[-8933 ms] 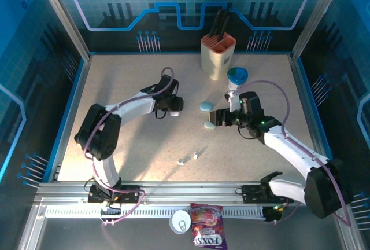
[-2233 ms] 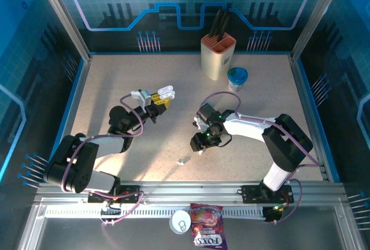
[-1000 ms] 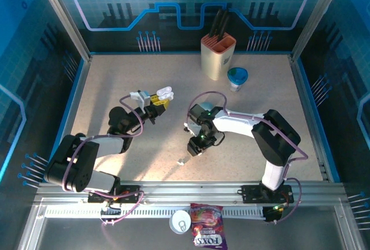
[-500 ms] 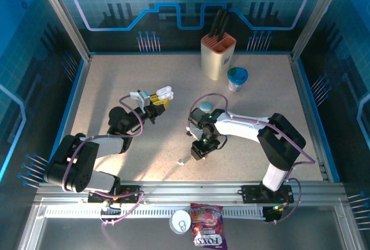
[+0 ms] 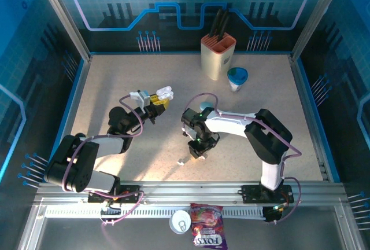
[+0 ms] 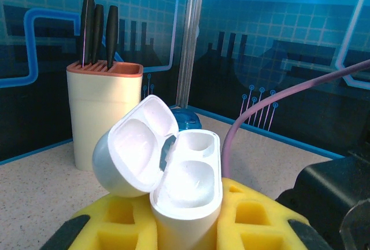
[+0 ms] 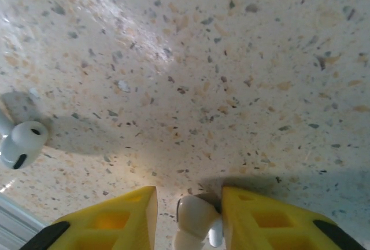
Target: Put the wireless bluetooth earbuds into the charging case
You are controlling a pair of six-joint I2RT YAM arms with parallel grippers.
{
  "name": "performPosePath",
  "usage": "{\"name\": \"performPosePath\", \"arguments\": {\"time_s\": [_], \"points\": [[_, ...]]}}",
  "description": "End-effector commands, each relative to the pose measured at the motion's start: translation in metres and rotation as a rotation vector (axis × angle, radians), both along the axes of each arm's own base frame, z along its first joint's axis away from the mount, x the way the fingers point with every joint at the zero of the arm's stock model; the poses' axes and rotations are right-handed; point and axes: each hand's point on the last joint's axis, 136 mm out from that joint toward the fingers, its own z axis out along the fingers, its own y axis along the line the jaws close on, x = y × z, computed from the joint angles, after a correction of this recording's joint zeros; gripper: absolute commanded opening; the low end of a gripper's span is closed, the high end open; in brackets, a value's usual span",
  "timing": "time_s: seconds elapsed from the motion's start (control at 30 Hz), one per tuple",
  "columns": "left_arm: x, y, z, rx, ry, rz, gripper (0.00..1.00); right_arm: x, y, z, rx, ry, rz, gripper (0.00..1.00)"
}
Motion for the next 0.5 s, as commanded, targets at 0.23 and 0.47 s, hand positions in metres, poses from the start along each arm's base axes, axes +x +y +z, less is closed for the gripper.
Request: {"name": "performPosePath", "arguments": {"time_s": [0.23, 0.47], "points": [[0.0, 0.005, 0.007, -0.003, -0.038, 0.012, 0.07, -0.007, -0.011, 0.002, -0.065, 0.012, 0.02, 0.22], [0.0, 0.004, 0.007, -0.003, -0.037, 0.011, 0.07, -0.012, -0.009, 0.008, -0.058, 0.023, 0.019, 0.33]]}}
